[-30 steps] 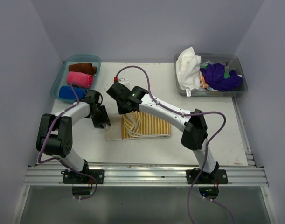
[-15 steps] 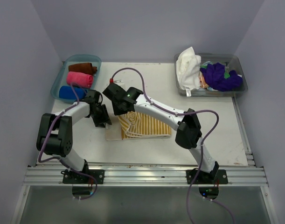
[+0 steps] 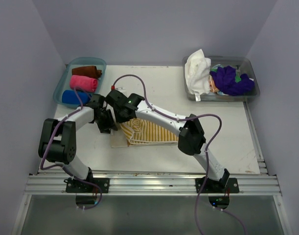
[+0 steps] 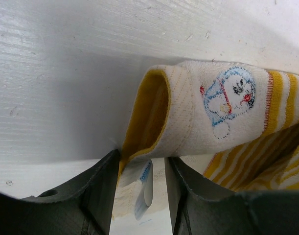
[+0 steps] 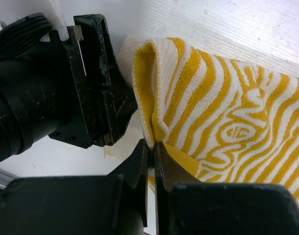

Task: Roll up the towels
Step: Fold the towel

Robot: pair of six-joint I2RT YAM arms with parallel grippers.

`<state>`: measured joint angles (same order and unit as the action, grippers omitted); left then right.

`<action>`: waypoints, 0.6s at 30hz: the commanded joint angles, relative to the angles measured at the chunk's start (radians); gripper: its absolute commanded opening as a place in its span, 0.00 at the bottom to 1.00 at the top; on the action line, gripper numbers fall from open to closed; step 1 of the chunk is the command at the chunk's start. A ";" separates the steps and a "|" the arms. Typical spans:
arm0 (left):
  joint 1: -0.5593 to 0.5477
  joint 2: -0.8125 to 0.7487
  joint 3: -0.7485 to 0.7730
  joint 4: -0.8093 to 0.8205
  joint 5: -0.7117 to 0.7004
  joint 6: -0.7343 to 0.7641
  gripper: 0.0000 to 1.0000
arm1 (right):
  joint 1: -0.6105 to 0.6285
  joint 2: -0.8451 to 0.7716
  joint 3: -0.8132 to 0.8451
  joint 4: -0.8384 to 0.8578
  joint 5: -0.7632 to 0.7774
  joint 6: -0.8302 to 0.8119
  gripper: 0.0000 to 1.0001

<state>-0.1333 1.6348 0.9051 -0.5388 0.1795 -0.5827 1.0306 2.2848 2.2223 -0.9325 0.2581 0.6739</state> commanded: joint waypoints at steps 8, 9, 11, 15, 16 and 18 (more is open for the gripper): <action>0.003 0.056 -0.028 0.039 -0.015 0.017 0.46 | 0.019 0.016 0.079 0.044 -0.051 0.012 0.00; 0.003 0.056 -0.028 0.039 -0.015 0.017 0.46 | 0.020 0.018 0.080 0.044 -0.052 0.012 0.00; 0.003 0.056 -0.028 0.039 -0.015 0.017 0.46 | 0.022 0.027 0.085 0.047 -0.066 0.016 0.00; 0.003 0.057 -0.026 0.037 -0.014 0.017 0.46 | 0.028 0.050 0.097 0.049 -0.076 0.018 0.00; 0.003 0.056 -0.025 0.037 -0.014 0.017 0.46 | 0.026 0.053 0.099 0.047 -0.077 0.019 0.00; 0.003 0.051 -0.026 0.036 -0.015 0.017 0.46 | 0.028 0.064 0.097 0.046 -0.072 0.019 0.00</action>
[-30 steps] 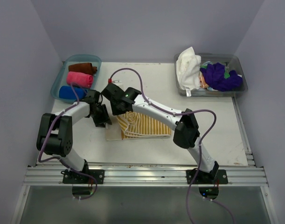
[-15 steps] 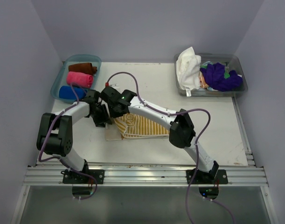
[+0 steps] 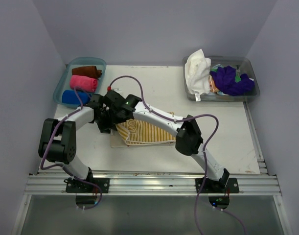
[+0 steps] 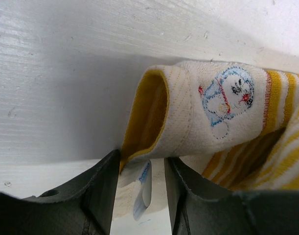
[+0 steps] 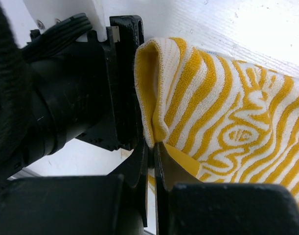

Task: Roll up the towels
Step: Fold the towel

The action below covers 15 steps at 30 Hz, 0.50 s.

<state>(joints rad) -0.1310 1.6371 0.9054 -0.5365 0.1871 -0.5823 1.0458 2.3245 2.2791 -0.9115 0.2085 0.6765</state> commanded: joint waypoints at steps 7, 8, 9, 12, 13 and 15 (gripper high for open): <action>0.001 0.038 -0.026 0.023 -0.031 0.019 0.46 | 0.011 0.042 0.040 0.022 0.003 0.020 0.00; 0.001 0.035 -0.026 0.023 -0.032 0.019 0.46 | 0.013 0.042 0.040 0.028 0.002 0.020 0.00; 0.001 0.029 -0.025 0.017 -0.032 0.019 0.46 | 0.013 0.045 0.040 0.031 -0.003 0.020 0.00; 0.002 0.004 -0.026 -0.003 -0.034 0.019 0.48 | 0.011 0.049 0.051 0.046 -0.026 0.008 0.13; 0.004 -0.005 -0.023 -0.013 -0.034 0.022 0.49 | 0.010 0.047 0.051 0.054 -0.037 0.003 0.19; 0.007 -0.038 -0.022 -0.040 -0.041 0.025 0.51 | 0.008 0.036 0.046 0.082 -0.063 -0.015 0.42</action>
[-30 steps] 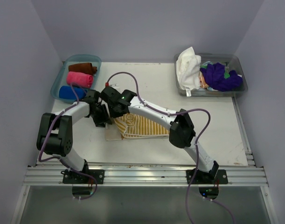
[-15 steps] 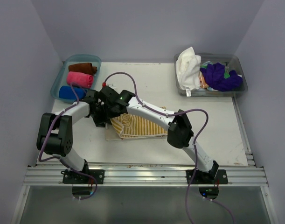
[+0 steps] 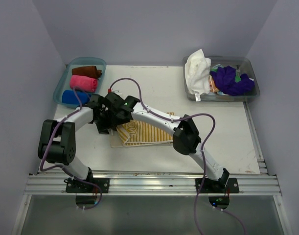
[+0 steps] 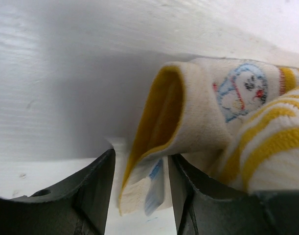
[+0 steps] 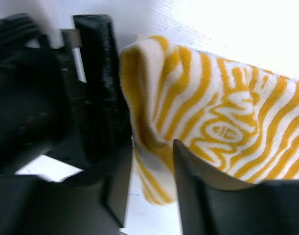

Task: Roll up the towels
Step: Fold the towel

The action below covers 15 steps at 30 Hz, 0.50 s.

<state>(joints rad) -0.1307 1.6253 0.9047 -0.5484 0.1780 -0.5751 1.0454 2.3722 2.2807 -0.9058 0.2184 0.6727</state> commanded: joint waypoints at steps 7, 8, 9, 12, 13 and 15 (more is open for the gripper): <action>0.057 -0.145 0.028 -0.140 -0.034 0.049 0.58 | -0.028 -0.250 -0.151 0.137 -0.013 -0.039 0.57; 0.065 -0.157 0.039 -0.166 -0.032 0.052 0.59 | -0.038 -0.289 -0.202 0.157 0.002 -0.042 0.57; 0.072 -0.182 0.063 -0.176 -0.034 0.057 0.59 | -0.063 -0.336 -0.255 0.169 0.015 -0.044 0.56; 0.115 -0.220 0.117 -0.223 -0.061 0.075 0.59 | -0.154 -0.510 -0.505 0.212 0.036 -0.029 0.54; 0.131 -0.228 0.131 -0.234 -0.081 0.080 0.59 | -0.182 -0.548 -0.641 0.225 0.030 -0.022 0.53; 0.131 -0.257 0.158 -0.246 -0.121 0.072 0.58 | -0.264 -0.661 -0.769 0.258 0.013 -0.012 0.49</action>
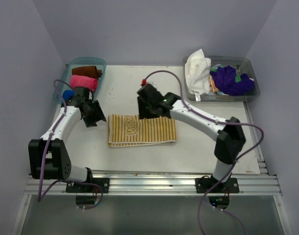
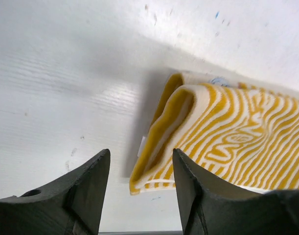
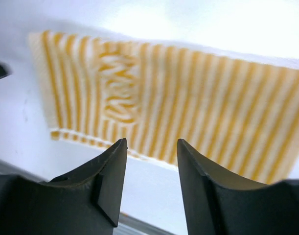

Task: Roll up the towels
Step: Fold the towel

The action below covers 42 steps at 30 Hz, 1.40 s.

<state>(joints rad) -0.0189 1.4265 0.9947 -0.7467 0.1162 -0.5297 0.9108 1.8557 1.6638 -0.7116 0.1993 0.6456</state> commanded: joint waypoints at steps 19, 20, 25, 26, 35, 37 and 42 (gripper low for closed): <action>-0.108 0.337 0.127 0.234 0.043 -0.006 0.49 | -0.395 0.057 -0.295 0.153 -0.052 -0.067 0.23; -0.101 0.391 0.139 0.224 0.054 -0.009 0.48 | -0.408 0.089 -0.297 0.155 -0.060 -0.067 0.21; -0.082 0.401 0.156 0.213 0.063 -0.023 0.47 | -0.421 0.010 -0.358 0.161 -0.084 -0.070 0.19; -0.082 0.381 0.174 0.199 0.059 -0.021 0.48 | -0.418 -0.018 -0.371 0.164 -0.086 -0.069 0.19; -0.110 0.175 0.185 0.126 0.053 -0.012 0.61 | -0.264 -0.305 -0.490 0.113 -0.026 -0.041 0.22; -0.131 0.144 0.161 0.118 0.059 -0.013 0.61 | -0.216 -0.316 -0.536 0.118 -0.034 -0.018 0.22; -0.205 0.095 0.021 0.164 0.108 -0.036 0.61 | -0.188 -0.280 -0.636 0.172 -0.043 0.028 0.22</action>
<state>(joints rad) -0.1810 1.5272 1.0916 -0.5850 0.1905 -0.5568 0.7326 1.5398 1.0843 -0.5514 0.1379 0.6315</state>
